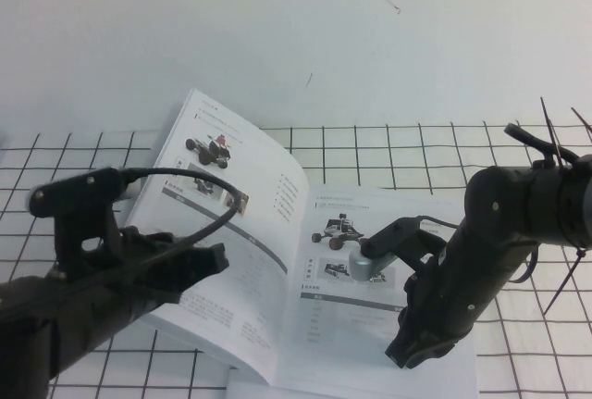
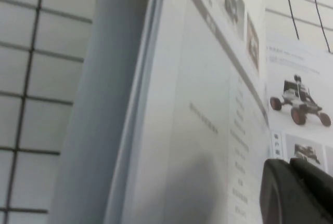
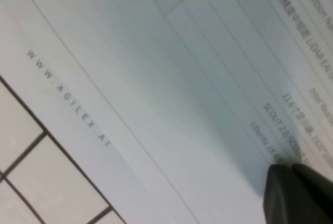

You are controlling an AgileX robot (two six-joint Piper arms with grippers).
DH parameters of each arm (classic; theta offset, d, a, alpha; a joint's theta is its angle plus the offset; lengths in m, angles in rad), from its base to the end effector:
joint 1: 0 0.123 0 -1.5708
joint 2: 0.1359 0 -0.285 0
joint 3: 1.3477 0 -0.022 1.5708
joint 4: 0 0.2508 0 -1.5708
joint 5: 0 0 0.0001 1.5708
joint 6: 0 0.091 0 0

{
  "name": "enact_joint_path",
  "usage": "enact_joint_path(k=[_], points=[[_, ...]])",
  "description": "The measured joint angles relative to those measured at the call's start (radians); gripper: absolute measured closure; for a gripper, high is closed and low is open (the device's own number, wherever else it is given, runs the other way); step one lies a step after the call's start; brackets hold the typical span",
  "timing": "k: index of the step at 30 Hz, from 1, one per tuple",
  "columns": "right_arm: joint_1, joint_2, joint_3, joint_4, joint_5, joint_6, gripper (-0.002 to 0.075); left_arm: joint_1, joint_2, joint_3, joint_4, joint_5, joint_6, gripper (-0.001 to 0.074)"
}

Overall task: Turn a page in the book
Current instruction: Open the closed book

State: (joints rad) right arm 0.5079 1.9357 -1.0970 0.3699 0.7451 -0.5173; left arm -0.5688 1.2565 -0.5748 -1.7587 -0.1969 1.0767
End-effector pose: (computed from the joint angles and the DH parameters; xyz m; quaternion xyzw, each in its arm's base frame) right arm 0.2902 0.1871 0.1301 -0.3681 0.9200 0.1294 0.0371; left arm 0.2129 -0.1155 0.2285 -0.0954 0.8836 -0.1946 0.4152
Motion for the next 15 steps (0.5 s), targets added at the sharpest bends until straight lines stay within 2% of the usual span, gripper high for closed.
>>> enact_joint_path(k=[4, 8, 12, 15], points=[[0.0, -0.001, 0.0, -0.015, 0.0, 0.002, 0.0724, -0.013, -0.107, 0.0, 0.0, -0.115, 0.105, 0.0737], [0.0, -0.003, 0.0, -0.037, 0.0, 0.002, 0.0724, -0.013, -0.213, 0.004, 0.0, -0.15, 0.14, 0.0737], [0.0, -0.005, 0.0, -0.043, 0.0, 0.002, 0.0724, -0.013, -0.258, 0.004, 0.0, -0.066, 0.142, 0.0737], [0.0, -0.005, 0.0, -0.045, 0.0, 0.002, 0.0724, -0.013, -0.231, 0.0, 0.0, 0.071, 0.138, 0.0737]])
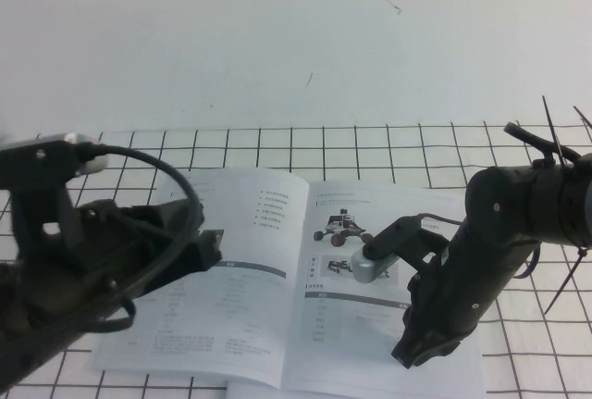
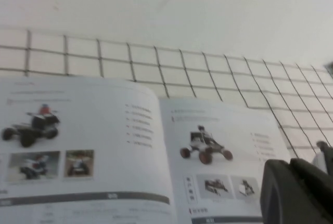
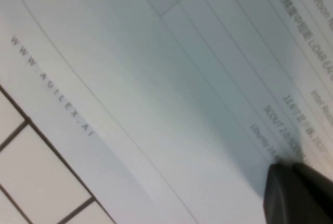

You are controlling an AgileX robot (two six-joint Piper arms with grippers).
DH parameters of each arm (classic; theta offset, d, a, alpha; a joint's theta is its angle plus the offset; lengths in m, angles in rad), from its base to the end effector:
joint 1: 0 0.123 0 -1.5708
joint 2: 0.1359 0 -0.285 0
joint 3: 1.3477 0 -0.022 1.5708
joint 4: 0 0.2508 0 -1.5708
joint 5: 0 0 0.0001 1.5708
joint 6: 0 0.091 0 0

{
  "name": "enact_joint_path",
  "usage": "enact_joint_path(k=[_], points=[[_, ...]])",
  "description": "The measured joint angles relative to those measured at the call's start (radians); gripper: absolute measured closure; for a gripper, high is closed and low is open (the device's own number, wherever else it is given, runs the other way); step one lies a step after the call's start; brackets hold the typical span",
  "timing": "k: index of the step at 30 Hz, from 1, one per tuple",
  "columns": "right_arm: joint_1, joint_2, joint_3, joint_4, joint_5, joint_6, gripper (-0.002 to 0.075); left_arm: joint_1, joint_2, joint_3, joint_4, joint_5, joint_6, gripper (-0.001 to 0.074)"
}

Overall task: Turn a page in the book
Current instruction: Open the closed book

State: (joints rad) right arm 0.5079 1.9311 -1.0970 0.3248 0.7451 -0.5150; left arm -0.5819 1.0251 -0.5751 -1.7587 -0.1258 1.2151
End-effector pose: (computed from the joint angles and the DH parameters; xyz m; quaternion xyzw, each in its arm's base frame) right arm 0.2909 0.1845 0.1310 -0.3828 0.9159 0.1141 0.0393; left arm 0.1836 -0.1074 0.2819 -0.0192 0.8286 -0.2543 0.4983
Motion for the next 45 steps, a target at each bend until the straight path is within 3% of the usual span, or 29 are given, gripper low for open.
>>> enact_joint_path(k=[6, 20, 33, 45], points=[[0.0, -0.002, 0.0, -0.043, 0.012, 0.0, 0.0725, 0.0, 0.214, -0.072, 0.008, 0.076, 0.027, 0.0737], [0.0, -0.02, 0.009, -0.143, 0.018, 0.004, 0.0725, -0.002, 0.64, -0.208, 0.011, -0.029, 0.155, 0.0737], [0.0, -0.022, 0.011, -0.157, 0.004, 0.05, 0.0725, -0.002, 0.772, -0.22, 0.011, -0.029, 0.155, 0.0737], [-0.002, -0.162, 0.021, -0.183, -0.014, 0.081, 0.0725, -0.002, 0.681, -0.221, 0.013, 0.005, 0.137, 0.0737]])
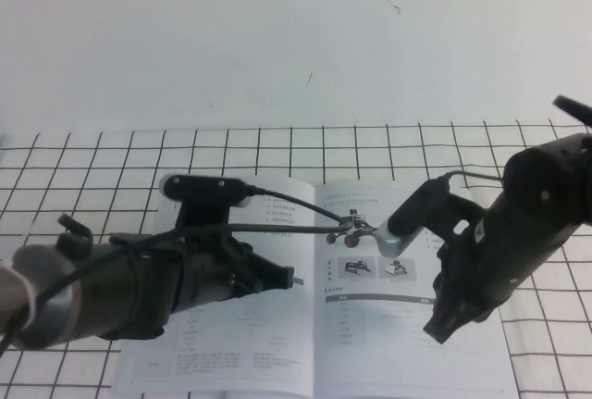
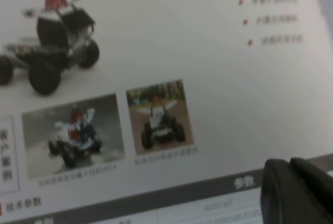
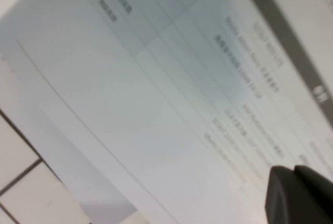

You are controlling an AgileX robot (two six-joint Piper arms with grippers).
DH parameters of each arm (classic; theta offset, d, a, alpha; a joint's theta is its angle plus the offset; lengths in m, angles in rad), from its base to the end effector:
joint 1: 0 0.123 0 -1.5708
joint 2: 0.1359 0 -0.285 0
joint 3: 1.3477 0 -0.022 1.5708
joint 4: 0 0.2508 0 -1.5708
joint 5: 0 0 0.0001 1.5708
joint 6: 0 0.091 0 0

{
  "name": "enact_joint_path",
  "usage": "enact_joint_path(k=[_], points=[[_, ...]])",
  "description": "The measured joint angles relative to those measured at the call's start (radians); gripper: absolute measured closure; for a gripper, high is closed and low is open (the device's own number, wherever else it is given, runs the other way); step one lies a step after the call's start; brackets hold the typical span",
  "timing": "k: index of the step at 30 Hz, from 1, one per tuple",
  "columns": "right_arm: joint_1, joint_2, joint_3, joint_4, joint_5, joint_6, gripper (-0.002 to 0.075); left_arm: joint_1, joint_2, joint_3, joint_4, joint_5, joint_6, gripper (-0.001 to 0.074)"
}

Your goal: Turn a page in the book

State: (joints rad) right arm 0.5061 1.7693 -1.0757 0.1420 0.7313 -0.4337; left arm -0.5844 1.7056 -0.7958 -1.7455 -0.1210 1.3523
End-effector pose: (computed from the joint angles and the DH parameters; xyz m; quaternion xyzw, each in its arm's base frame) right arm 0.2875 0.1692 0.1793 -0.4067 0.9046 0.0574 0.1140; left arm 0.2753 -0.1693 0.1613 0.0674 0.9308 -0.1178 0.3394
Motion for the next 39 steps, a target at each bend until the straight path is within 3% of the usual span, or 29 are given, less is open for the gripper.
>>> enact_joint_path(k=[10, 24, 28, 34, 39], points=[[0.0, -0.378, 0.006, -0.081, 0.008, 0.013, 0.0725, 0.0, -0.358, 0.004, 0.0, -0.022, 0.059, 0.0737], [0.0, -0.881, 0.009, -0.459, 0.168, 0.183, 0.0725, 0.0, -0.881, 0.008, -0.004, -0.082, 0.262, 0.0737], [0.0, -0.974, 0.011, -0.499, 0.231, 0.224, 0.0726, 0.0, -0.975, 0.031, -0.004, 0.037, 0.258, 0.0737], [0.0, -1.165, 0.086, -0.543, 0.231, 0.302, 0.0726, 0.0, -1.043, 0.113, 0.041, 0.399, 0.247, 0.0737], [0.0, -1.313, 0.229, -0.524, 0.216, 0.326, 0.0726, 0.0, -1.036, 0.159, 0.31, 0.604, 0.026, 0.0737]])
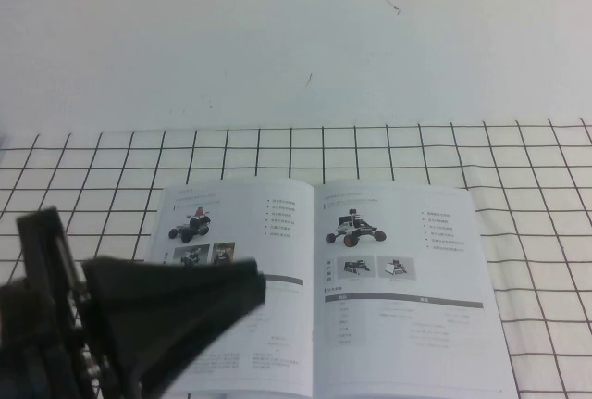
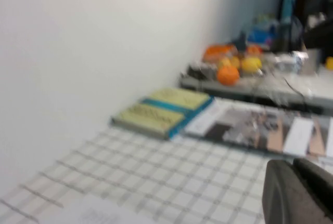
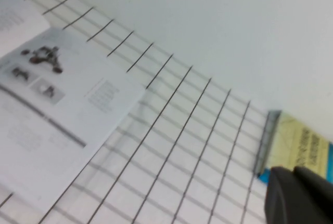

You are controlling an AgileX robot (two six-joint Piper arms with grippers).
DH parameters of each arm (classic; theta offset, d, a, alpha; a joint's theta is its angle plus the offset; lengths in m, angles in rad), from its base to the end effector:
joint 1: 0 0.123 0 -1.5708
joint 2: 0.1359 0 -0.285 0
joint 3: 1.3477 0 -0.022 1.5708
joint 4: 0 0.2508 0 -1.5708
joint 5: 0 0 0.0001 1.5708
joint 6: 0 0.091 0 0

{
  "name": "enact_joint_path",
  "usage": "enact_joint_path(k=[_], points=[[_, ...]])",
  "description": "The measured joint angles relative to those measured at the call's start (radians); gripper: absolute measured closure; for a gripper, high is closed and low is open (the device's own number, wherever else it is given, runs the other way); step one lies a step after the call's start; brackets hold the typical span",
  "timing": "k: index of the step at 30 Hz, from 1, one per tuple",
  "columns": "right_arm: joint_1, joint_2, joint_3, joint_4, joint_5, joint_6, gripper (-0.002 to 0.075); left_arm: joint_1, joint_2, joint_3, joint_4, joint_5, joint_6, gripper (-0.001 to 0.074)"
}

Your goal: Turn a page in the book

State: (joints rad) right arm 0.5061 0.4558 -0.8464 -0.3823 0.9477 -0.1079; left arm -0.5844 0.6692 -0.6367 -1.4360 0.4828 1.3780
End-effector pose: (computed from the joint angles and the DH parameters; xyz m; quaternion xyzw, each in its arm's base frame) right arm 0.0612 0.0024 0.3803 -0.2660 0.7935 -0.0842 0.5409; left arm 0.0873 -0.1081 0.3629 0.3459 0.6224 -0.3702 0.5967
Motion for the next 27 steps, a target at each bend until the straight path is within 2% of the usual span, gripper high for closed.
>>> enact_joint_path(k=[4, 8, 14, 17, 20, 27], points=[[0.0, -0.062, 0.15, 0.087, 0.028, 0.002, 0.0726, 0.0, 0.022, 0.007, 0.354, 0.126, -0.334, 0.0737], [0.0, -0.091, 0.27, 0.147, 0.05, 0.004, 0.0726, 0.0, 0.039, 0.009, 0.748, 0.195, -0.745, 0.0737], [0.0, -0.134, 0.362, 0.153, -0.069, 0.056, 0.0726, 0.0, 0.041, 0.038, 1.388, 0.144, -1.329, 0.0737], [0.0, -0.156, 0.4, 0.153, -0.153, 0.071, 0.0726, 0.0, 0.041, 0.064, 1.62, 0.085, -1.52, 0.0737], [0.0, -0.163, 0.433, 0.153, -0.19, 0.084, 0.0726, 0.0, 0.041, 0.09, 1.733, 0.021, -1.614, 0.0737], [0.0, -0.163, 0.439, 0.153, -0.189, 0.108, 0.0726, 0.0, 0.041, 0.106, 1.771, -0.022, -1.68, 0.0737]])
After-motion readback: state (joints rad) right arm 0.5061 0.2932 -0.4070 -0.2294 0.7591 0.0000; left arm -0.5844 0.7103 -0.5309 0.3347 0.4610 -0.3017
